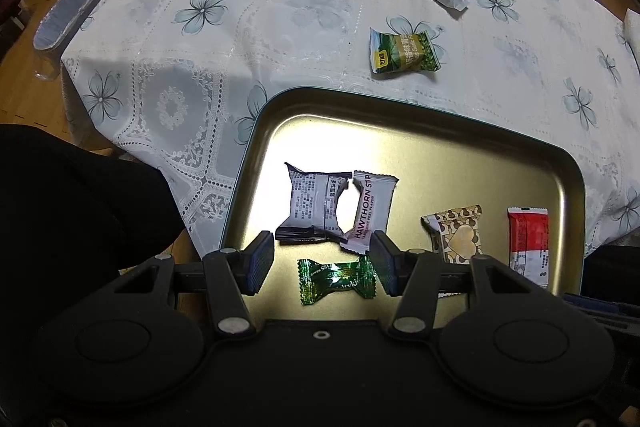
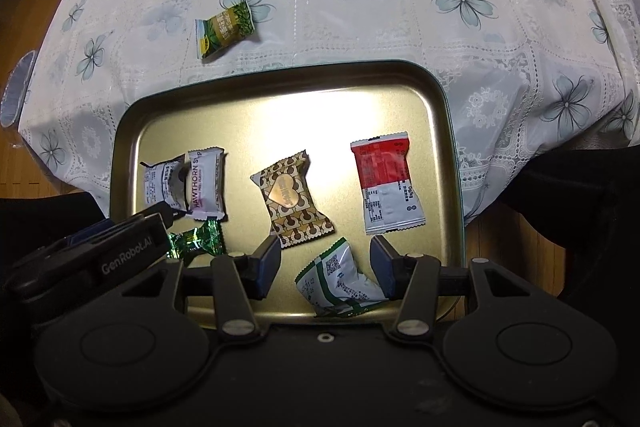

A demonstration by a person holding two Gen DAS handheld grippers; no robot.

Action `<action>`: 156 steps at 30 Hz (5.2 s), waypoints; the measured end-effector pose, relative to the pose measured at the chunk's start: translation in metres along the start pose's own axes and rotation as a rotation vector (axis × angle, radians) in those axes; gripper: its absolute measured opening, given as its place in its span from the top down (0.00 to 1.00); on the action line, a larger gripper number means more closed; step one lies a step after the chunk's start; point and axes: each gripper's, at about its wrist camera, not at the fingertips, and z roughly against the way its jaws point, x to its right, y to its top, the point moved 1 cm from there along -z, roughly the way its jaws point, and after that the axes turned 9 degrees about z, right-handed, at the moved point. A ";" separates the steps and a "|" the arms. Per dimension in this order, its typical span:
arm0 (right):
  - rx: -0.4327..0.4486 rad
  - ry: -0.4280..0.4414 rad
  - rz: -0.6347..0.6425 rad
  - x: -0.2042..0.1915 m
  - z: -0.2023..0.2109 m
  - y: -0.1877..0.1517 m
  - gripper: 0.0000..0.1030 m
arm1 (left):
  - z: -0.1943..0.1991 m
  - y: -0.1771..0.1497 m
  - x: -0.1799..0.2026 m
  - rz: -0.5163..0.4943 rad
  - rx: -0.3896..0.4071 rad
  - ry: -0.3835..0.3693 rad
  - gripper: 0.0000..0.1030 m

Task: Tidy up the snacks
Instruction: 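Withdraw both open tools from the tray toward the remaining snacks, then grasp the yellow-silver packet with left while right grasps grey bar packet, then lift both packets and carry them toward the gold tray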

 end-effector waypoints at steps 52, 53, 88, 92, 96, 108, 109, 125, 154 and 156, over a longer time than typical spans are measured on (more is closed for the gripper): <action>-0.092 0.038 0.041 0.028 -0.015 0.195 0.49 | -0.032 0.198 0.050 -0.131 0.029 -0.031 0.43; -0.081 0.037 0.032 0.029 -0.016 0.206 0.49 | -0.036 0.208 0.052 -0.118 0.044 -0.029 0.43; 0.060 -0.042 -0.008 0.031 -0.087 0.317 0.49 | -0.149 0.263 0.082 -0.100 -0.186 0.014 0.44; 0.070 -0.015 0.002 0.020 -0.092 0.324 0.49 | -0.138 0.265 0.064 -0.054 -0.182 -0.007 0.44; 0.091 -0.006 0.029 0.007 -0.097 0.330 0.49 | -0.125 0.270 0.051 -0.027 -0.139 -0.002 0.44; 0.081 -0.049 0.100 -0.018 -0.121 0.339 0.49 | -0.117 0.274 0.036 -0.011 -0.144 -0.040 0.44; 0.084 -0.061 0.104 -0.019 -0.123 0.339 0.49 | -0.116 0.274 0.036 -0.011 -0.141 -0.042 0.44; 0.042 -0.024 0.000 0.021 -0.101 0.331 0.80 | -0.110 0.261 0.078 -0.184 -0.121 -0.135 0.43; 0.073 0.019 -0.085 0.061 -0.070 0.322 0.80 | -0.139 0.248 0.116 -0.247 -0.126 -0.086 0.58; 0.093 0.026 -0.082 0.063 -0.064 0.320 0.80 | -0.135 0.252 0.111 -0.217 -0.130 -0.095 0.58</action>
